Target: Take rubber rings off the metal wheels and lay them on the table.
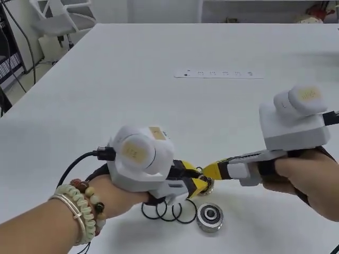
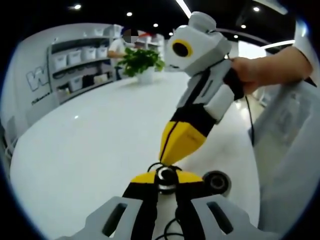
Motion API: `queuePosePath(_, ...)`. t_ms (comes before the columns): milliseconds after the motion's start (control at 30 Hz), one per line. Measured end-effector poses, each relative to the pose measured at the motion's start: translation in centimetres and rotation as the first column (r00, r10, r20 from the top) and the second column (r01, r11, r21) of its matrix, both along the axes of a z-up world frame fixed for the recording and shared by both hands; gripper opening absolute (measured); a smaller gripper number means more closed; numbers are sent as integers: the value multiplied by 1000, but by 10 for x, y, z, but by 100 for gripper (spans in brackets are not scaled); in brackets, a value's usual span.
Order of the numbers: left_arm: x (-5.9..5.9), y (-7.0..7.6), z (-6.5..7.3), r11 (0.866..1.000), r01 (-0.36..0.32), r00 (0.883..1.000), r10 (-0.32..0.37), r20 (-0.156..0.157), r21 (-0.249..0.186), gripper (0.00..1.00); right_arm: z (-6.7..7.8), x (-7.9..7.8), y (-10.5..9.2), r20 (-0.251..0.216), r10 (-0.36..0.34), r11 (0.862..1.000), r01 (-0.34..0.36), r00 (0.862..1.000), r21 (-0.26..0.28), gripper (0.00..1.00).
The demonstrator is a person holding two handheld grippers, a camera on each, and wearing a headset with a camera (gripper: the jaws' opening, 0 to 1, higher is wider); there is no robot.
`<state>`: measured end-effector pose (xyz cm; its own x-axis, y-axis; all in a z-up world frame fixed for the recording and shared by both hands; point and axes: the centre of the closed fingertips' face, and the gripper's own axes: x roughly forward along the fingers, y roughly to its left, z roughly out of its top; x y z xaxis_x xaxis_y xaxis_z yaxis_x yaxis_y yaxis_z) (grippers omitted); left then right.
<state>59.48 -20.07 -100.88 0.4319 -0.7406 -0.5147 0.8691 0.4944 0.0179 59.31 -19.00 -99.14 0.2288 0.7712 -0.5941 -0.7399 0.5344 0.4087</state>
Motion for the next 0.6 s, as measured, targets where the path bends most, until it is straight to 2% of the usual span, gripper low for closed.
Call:
queuePosePath(133,0,0,0,1000,-1,1000,1,1,5,13,-7,-3,-2,-16,7,1000,-8,1000,-16,0)
queuePosePath(400,1,-1,0,1000,-2,1000,2,-1,21,14,-12,0,-9,-27,-26,999,25,999,-40,0)
queuePosePath(433,1,-1,0,1000,-7,1000,7,-10,21,14,-13,1,-10,-28,-32,999,31,999,-45,0)
queuePosePath(533,1,0,1,999,-28,998,30,-61,24,14,-12,2,-12,-45,-52,998,50,998,-31,0)
queuePosePath(600,1,1,3,999,-23,997,25,-68,31,14,-10,3,-12,-37,-56,998,55,998,-29,0)
